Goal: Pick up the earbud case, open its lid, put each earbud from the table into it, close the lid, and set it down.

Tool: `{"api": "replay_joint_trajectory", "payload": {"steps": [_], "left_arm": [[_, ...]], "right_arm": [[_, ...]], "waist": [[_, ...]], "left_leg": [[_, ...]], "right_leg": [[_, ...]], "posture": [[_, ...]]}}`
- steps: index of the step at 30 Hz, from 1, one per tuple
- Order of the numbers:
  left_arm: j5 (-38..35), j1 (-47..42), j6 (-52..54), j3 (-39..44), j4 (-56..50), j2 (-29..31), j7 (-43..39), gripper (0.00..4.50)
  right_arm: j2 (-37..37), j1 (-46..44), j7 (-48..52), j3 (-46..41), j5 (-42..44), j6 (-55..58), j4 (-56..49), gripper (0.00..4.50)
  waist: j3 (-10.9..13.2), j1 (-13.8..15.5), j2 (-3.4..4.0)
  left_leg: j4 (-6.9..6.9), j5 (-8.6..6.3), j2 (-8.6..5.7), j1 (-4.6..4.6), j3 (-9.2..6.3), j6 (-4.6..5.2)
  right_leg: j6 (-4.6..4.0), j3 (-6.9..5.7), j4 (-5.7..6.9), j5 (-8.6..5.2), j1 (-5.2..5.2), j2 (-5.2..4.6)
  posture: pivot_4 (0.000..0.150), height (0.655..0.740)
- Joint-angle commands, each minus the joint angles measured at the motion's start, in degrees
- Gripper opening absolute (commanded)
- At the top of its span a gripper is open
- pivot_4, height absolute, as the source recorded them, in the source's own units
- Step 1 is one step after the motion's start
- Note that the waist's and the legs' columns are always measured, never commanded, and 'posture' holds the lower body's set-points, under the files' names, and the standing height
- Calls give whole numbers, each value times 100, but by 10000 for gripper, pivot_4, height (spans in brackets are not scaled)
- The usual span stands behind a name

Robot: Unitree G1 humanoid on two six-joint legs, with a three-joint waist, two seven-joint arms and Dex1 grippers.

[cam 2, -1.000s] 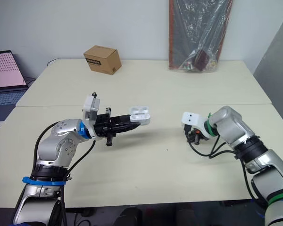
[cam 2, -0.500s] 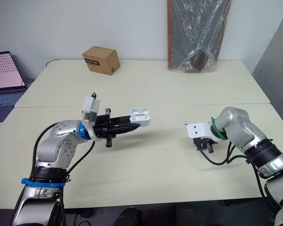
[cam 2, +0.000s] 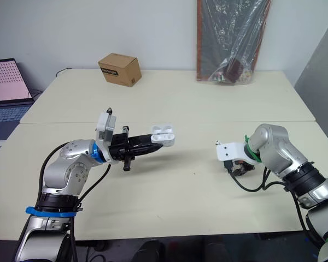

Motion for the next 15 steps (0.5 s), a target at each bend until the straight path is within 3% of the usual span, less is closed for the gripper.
{"api": "replay_joint_trajectory", "payload": {"steps": [1, 15], "left_arm": [[-76, -112, -96, 7, -120, -23, -20, 7229], [-68, -97, -118, 22, -126, -50, 31, 7229]], "right_arm": [[81, -191, 368, 291, -458, 627, -372, 24336], [495, -481, 618, 787, -1142, 1615, -440, 24336]], "waist": [[0, -3, 0], [0, -20, -1]], "left_leg": [[0, 0, 0, -1, 0, 0], [1, 0, 1, 2, -1, 0]], "right_leg": [[0, 0, 0, 0, 0, 0], [0, -1, 3, 0, -1, 1]], "posture": [[1500, 7400], [1500, 7400]]}}
